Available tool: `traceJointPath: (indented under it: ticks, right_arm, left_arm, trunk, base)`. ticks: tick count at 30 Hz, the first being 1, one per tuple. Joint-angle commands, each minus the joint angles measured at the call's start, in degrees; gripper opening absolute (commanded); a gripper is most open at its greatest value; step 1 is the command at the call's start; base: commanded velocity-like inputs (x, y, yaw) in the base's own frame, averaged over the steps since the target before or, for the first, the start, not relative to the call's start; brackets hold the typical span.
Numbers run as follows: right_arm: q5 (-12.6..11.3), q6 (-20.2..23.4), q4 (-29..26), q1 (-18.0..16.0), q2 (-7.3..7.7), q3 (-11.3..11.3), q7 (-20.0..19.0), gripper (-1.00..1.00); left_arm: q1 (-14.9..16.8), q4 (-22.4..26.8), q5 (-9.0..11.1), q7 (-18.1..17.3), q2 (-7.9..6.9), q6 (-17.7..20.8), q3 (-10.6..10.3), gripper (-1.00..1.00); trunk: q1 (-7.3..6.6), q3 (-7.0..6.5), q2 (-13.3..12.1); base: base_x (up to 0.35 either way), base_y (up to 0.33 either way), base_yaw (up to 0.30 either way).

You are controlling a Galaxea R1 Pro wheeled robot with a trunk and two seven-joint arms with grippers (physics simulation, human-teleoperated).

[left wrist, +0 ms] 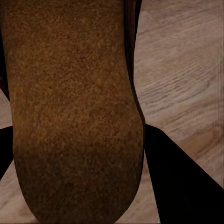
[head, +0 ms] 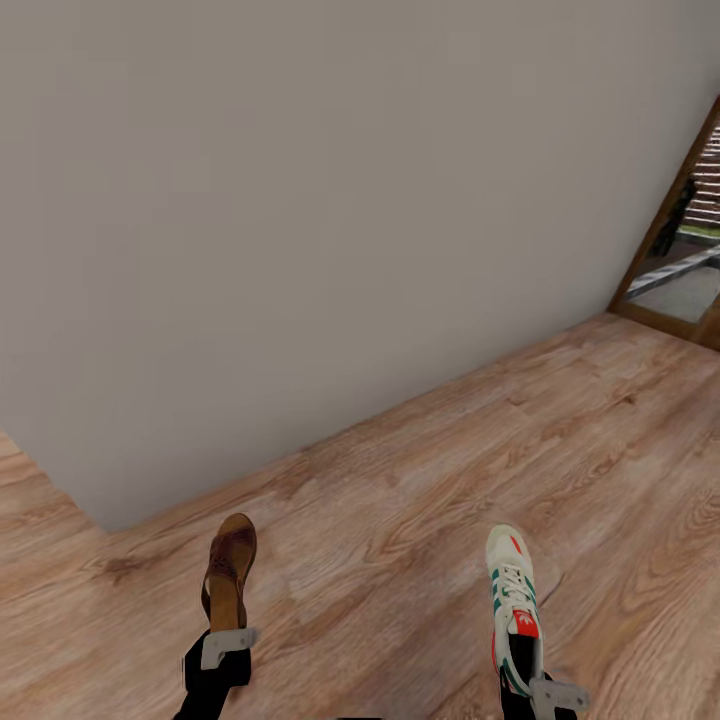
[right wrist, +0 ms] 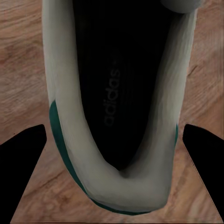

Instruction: Pick up the two gym shoes and the two sandals from the corridor floor and place them onto the hallstand (shoe rack) in the corridor, making sure they are on the rack and not on the floor. Arrange them so the two gym shoes are next to each other and the two sandals are next to each other.

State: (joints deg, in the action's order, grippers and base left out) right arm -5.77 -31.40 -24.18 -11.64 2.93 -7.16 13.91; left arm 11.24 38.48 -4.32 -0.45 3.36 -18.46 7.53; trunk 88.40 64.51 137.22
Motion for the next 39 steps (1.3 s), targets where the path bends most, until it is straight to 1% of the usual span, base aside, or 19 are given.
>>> traceJointPath:
  ticks: [1, 20, 26, 39]
  right_arm:
    - [-0.56, -0.23, 0.02, -0.05, 0.06, -0.49, 0.24, -1.0]
    - [-0.56, -0.23, 0.01, -0.05, 0.06, -0.49, 0.24, -1.0]
    - [-0.52, -0.23, 0.06, -0.05, 0.06, -0.5, 0.24, -1.0]
    - [-0.54, -0.2, 0.05, -0.05, 0.06, -0.49, 0.24, -1.0]
  left_arm:
    - [0.01, 0.01, -0.6, 0.01, 0.07, -0.17, 0.29, -1.0]
    - [0.01, 0.01, -0.6, -0.03, 0.07, -0.17, 0.21, -1.0]
    - [0.01, 0.01, -0.61, -0.08, 0.07, -0.17, -0.18, -1.0]
    - [0.01, 0.01, -0.6, -0.08, 0.07, -0.17, 0.09, -1.0]
  trunk:
    - [-0.01, 0.04, 0.02]
    - [-0.01, 0.04, 0.02]
    - [-0.01, 0.04, 0.02]
    - [-0.01, -0.23, 0.02]
  base:
    - [0.0, 0.0, -0.3]
    - [0.0, 0.0, -0.3]
    - [0.0, 0.0, -0.3]
    - [0.0, 0.0, -0.3]
